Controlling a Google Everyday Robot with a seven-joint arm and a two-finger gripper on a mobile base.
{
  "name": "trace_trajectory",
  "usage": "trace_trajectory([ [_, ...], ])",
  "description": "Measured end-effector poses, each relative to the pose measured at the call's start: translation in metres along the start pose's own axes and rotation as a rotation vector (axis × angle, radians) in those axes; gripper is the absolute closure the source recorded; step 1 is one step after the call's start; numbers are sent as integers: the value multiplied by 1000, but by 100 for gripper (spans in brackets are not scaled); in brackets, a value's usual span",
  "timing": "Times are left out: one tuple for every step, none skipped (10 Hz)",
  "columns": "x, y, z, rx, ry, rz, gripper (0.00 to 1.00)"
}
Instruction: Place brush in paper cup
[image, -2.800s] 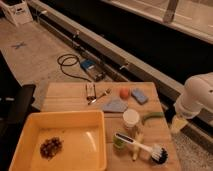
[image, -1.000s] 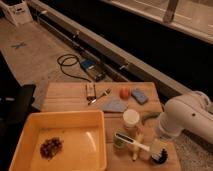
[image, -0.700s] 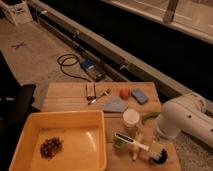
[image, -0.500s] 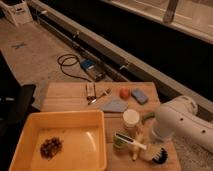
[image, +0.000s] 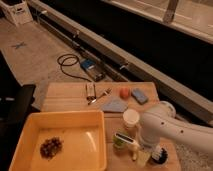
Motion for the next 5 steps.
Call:
trace_trajectory([
  [-3,0,6,-10,9,-7,27],
  [-5,-2,11,-12,19,-14,38],
  [-7,-6,15,-8,28,-15,50],
  [-7,-8,17,-3,33,-12,58],
  [-7,-12,18,6,36,-6,70],
])
